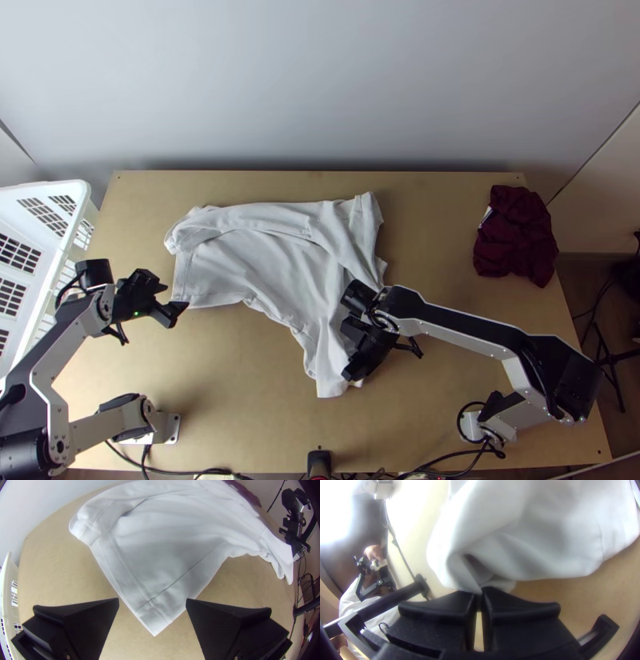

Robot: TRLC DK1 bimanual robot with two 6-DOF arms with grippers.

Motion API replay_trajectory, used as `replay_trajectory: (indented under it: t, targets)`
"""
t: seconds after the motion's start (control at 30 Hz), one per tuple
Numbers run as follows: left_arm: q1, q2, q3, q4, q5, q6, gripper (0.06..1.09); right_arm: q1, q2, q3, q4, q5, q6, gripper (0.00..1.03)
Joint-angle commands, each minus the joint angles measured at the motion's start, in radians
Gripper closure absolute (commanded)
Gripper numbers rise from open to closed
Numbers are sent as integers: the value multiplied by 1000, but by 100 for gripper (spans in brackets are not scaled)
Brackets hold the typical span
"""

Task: Fold the t-shirt

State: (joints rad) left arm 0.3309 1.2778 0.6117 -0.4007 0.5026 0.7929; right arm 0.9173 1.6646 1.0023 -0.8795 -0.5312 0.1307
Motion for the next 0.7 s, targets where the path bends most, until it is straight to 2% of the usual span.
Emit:
replay_trajectory:
  t: [0.0, 0.1, 0.13, 0.17, 0.2, 0.27, 0.33, 0.67]
  targets:
    - [-3, 77, 10, 28, -59, 16, 11, 5, 0, 25, -13, -1, 6, 100]
    - [-3, 98, 8, 33, -76, 23, 11, 6, 3, 25, -15, -1, 10, 100]
    - [-1, 101, 6, 33, -78, 23, 15, 6, 3, 25, -15, -1, 14, 100]
    - [0, 100, 6, 33, -76, 23, 24, 6, 3, 25, -13, -1, 15, 100]
    - [2, 95, 8, 23, -76, 19, 42, 6, 4, 27, -13, -1, 17, 100]
    - [-3, 81, 8, 3, -73, 22, 100, 6, 6, 29, -13, 0, 17, 100]
    - [-7, 72, 10, -35, -68, 29, 105, 6, 11, 35, -13, 0, 20, 100]
    - [-1, -169, 102, -147, -35, -23, 105, -11, -28, 53, -41, 0, 32, 100]
